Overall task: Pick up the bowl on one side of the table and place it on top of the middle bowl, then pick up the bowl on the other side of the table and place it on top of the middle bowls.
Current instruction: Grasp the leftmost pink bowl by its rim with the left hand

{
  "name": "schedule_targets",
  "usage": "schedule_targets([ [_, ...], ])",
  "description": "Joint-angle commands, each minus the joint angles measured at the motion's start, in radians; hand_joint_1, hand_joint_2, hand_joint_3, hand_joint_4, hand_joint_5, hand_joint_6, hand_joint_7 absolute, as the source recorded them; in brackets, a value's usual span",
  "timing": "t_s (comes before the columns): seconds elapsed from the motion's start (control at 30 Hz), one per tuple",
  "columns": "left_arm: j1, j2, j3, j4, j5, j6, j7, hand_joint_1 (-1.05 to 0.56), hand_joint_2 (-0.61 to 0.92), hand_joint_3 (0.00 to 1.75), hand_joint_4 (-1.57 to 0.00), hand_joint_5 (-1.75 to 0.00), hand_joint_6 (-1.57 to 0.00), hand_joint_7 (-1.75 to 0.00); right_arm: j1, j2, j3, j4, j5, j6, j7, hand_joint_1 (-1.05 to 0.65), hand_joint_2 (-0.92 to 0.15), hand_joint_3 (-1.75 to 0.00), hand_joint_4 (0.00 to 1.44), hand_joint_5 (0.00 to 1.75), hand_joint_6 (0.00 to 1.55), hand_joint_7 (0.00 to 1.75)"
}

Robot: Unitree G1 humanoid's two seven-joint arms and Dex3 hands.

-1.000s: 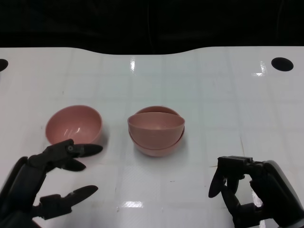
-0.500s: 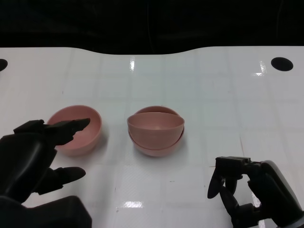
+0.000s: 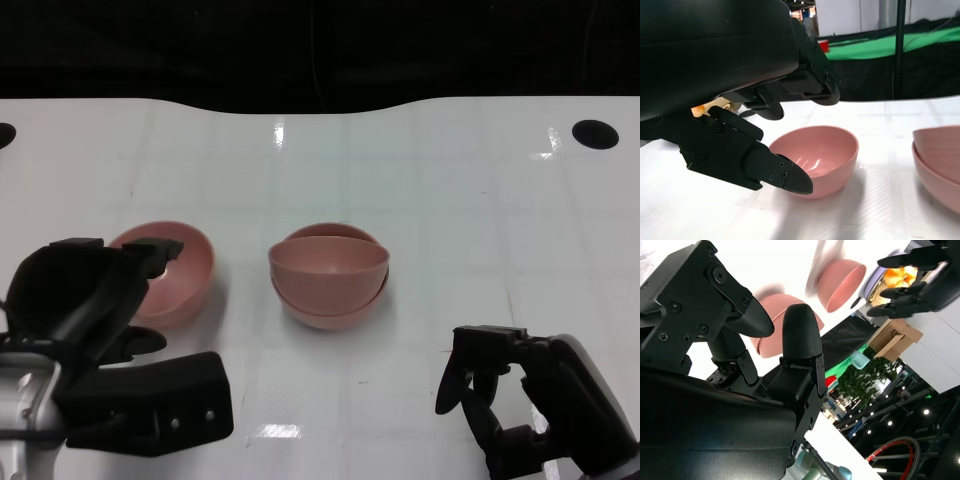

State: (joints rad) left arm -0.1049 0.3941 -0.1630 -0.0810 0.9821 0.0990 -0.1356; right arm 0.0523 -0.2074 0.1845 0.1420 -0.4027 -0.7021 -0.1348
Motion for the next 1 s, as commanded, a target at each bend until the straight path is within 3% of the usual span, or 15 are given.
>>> schedule_targets([
  [0.03,-0.057,0.022,-0.034,0.094,0.013,0.013,0.017,-0.5,0.84,0.0,-0.62,-0.17,-0.53,-0.01,0.004,-0.004,-0.012,-0.013,0.0,0.003,0.0,-0.06,-0.16,-1.67,0.89,1.75,0.8,1.48],
  [0.47,-0.228,0.018,-0.174,0.419,-0.005,0.014,0.015,-0.5,0.92,0.02,-0.67,-0.1,-0.53,-0.01,0.014,0.002,-0.011,-0.028,-0.006,0.012,0.005,-0.05,-0.16,-1.68,0.89,1.75,0.81,1.48],
  [0.6,-0.274,0.012,-0.201,0.519,-0.042,-0.017,0.047,-0.44,0.92,0.03,-0.83,-0.17,-0.58,-0.02,0.015,0.002,-0.011,-0.031,-0.006,0.014,0.007,-0.06,-0.15,-1.68,0.89,1.75,0.81,1.48],
  [0.63,-0.284,0.011,-0.205,0.548,-0.054,-0.038,0.071,-0.4,0.92,0.01,-0.81,-0.5,-0.64,-0.02,0.015,0.002,-0.011,-0.031,-0.007,0.013,0.007,-0.06,-0.15,-1.68,0.89,1.75,0.81,1.48],
  [0.67,-0.291,0.01,-0.207,0.572,-0.067,-0.059,0.097,-0.34,0.92,0.02,-0.71,-0.97,-0.75,-0.03,0.016,0.002,-0.011,-0.031,-0.009,0.011,0.005,-0.07,-0.15,-1.68,0.89,1.75,0.81,1.48],
  [0.77,-0.318,0.013,-0.212,0.656,-0.103,-0.142,0.185,-0.28,0.92,0.09,-0.73,-1.46,-1.02,-0.1,0.02,0.003,-0.011,-0.034,-0.012,0.014,0.005,-0.07,-0.15,-1.68,0.89,1.75,0.81,1.48],
  [0.83,-0.34,0.018,-0.22,0.714,-0.113,-0.194,0.246,-0.28,0.92,0.09,-0.77,-1.64,-1.14,-0.14,0.021,0.004,-0.011,-0.034,-0.012,0.014,0.004,-0.07,-0.15,-1.68,0.89,1.75,0.81,1.48],
  [0.87,-0.351,0.019,-0.225,0.742,-0.115,-0.214,0.275,-0.27,0.92,0.11,-0.84,-1.7,-1.07,-0.55,0.022,0.004,-0.01,-0.036,-0.011,0.016,0.006,-0.07,-0.15,-1.68,0.89,1.75,0.81,1.48],
  [0.93,-0.371,0.023,-0.23,0.78,-0.124,-0.243,0.319,-0.26,0.92,0.17,-0.9,-1.73,-0.89,-1.07,0.024,0.005,-0.01,-0.04,-0.009,0.019,0.008,-0.07,-0.15,-1.68,0.89,1.75,0.81,1.48],
  [0.97,-0.378,0.026,-0.232,0.79,-0.128,-0.256,0.333,-0.25,0.91,0.26,-0.92,-1.74,-0.77,-1.46,0.025,0.005,-0.01,-0.042,-0.011,0.019,0.007,-0.07,-0.15,-1.68,0.89,1.75,0.81,1.48],
  [1.0,-0.384,0.029,-0.234,0.798,-0.132,-0.266,0.344,-0.25,0.91,0.3,-0.93,-1.74,-0.74,-1.6,0.025,0.005,-0.01,-0.043,-0.013,0.019,0.007,-0.07,-0.15,-1.68,0.89,1.75,0.81,1.47],
])
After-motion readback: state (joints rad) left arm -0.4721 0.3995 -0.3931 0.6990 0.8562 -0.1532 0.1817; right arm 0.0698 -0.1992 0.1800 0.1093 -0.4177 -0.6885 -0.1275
